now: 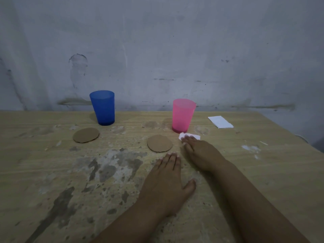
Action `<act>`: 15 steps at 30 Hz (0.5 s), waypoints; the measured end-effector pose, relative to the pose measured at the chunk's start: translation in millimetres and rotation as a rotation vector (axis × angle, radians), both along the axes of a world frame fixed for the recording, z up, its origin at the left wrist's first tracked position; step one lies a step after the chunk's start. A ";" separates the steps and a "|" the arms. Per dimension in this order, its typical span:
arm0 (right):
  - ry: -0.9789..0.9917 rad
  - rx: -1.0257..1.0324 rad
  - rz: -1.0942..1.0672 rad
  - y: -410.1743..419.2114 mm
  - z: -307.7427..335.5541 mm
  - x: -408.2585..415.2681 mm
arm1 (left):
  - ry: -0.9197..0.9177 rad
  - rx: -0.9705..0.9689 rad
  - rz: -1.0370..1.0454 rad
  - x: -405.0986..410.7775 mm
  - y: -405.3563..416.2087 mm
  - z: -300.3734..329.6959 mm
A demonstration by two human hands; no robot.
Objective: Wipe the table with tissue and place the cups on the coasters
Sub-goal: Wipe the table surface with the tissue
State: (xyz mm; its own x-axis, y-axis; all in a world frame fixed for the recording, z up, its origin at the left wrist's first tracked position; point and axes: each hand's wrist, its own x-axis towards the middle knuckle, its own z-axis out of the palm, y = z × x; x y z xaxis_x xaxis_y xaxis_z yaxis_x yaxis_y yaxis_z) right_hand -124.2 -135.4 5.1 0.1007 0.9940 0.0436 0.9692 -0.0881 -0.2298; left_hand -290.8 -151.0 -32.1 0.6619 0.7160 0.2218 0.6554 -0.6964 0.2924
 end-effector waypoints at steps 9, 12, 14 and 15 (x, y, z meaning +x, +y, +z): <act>0.000 -0.005 -0.034 -10.8 0.8 17.3 | 0.002 0.025 0.004 0.7 1.5 -2.6; 0.158 0.016 0.018 -13.4 3.2 10.7 | -0.014 0.017 0.009 0.8 1.0 -2.7; 0.163 0.068 -0.024 -21.3 7.7 20.1 | -0.013 0.017 0.003 0.7 1.6 -3.1; 0.096 0.075 -0.051 -23.5 8.0 23.4 | -0.005 0.012 -0.003 0.5 1.1 -3.1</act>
